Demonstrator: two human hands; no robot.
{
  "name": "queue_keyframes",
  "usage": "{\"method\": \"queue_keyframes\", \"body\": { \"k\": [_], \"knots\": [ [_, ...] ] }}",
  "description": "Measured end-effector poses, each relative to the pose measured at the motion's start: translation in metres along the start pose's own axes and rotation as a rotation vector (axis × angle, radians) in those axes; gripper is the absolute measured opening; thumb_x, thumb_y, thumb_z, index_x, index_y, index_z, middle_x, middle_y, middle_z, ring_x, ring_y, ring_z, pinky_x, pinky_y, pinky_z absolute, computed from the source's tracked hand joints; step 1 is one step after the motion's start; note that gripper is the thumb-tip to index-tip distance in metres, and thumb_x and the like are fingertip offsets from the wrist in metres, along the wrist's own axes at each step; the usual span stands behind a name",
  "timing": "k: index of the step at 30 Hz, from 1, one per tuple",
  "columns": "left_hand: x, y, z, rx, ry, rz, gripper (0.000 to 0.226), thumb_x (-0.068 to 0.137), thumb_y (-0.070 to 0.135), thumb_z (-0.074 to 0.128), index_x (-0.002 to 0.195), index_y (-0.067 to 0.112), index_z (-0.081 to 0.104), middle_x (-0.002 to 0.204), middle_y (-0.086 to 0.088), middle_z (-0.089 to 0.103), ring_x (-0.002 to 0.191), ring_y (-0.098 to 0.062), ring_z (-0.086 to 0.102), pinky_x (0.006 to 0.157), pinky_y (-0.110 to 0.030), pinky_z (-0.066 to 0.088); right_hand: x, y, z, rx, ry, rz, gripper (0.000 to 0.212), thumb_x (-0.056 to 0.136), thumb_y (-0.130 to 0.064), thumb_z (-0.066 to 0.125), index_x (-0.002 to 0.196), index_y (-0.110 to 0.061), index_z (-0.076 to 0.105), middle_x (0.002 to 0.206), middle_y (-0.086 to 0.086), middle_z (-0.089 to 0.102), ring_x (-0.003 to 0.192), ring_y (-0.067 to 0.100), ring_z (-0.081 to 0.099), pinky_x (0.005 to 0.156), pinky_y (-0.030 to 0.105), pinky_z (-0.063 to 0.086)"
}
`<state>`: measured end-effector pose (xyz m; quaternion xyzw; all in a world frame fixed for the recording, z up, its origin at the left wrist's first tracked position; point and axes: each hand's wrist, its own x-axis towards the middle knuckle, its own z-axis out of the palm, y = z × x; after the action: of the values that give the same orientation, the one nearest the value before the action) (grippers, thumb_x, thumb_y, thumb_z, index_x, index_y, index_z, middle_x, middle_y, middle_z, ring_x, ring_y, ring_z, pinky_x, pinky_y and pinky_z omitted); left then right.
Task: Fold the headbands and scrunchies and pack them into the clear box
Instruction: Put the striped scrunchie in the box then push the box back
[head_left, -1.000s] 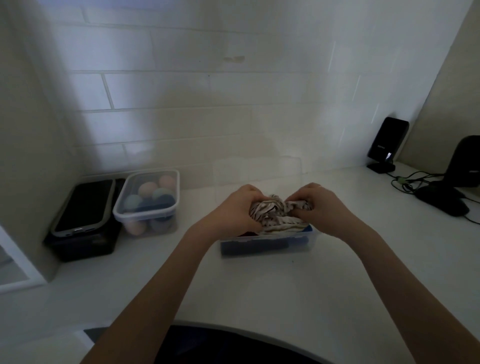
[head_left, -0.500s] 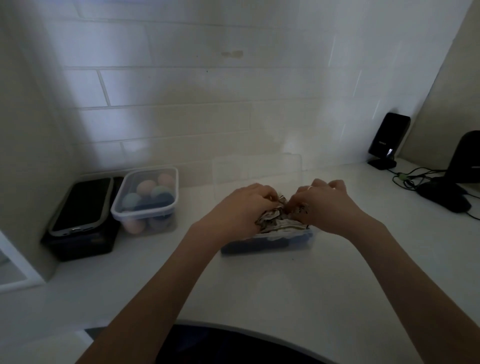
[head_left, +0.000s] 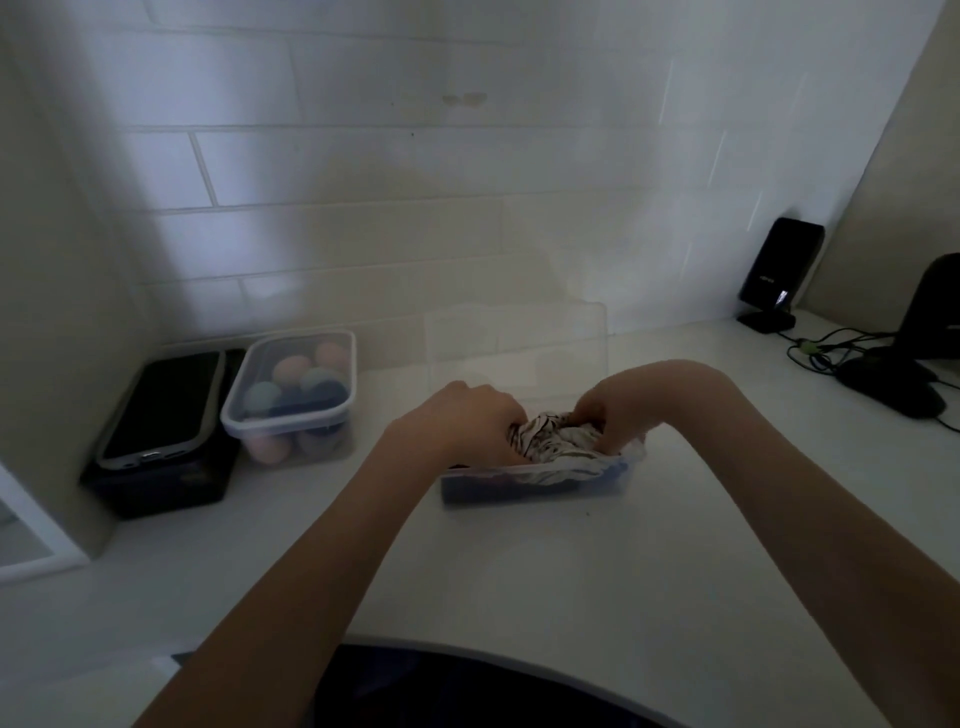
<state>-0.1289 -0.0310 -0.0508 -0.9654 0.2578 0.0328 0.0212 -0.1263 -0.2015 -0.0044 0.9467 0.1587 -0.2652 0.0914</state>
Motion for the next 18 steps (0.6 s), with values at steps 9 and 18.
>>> {"method": "queue_keyframes", "body": {
  "k": [9,18],
  "knots": [
    [-0.005,0.001,-0.001,-0.057,0.26,0.109,0.048,0.074,0.049,0.064,0.114,0.023,0.057,0.11,0.0,0.054,0.099,-0.018,0.051,0.083,-0.031,0.038,0.008,-0.011,0.018,-0.148,0.308,0.15,0.039,0.085,-0.037,0.054,0.123,-0.032,0.051,0.116,0.0,0.06,0.104,0.021,0.057,0.079,0.032,0.035],
    [-0.005,0.015,-0.004,-0.365,0.163,0.095,0.016,0.082,0.021,0.059,0.084,0.018,0.074,0.077,0.001,0.069,0.072,-0.021,0.061,0.072,-0.036,0.052,0.006,-0.012,0.019,-0.081,0.327,0.144,0.032,0.087,-0.033,0.053,0.118,-0.03,0.056,0.114,-0.001,0.061,0.104,0.022,0.056,0.085,0.039,0.034]
  ]
}}
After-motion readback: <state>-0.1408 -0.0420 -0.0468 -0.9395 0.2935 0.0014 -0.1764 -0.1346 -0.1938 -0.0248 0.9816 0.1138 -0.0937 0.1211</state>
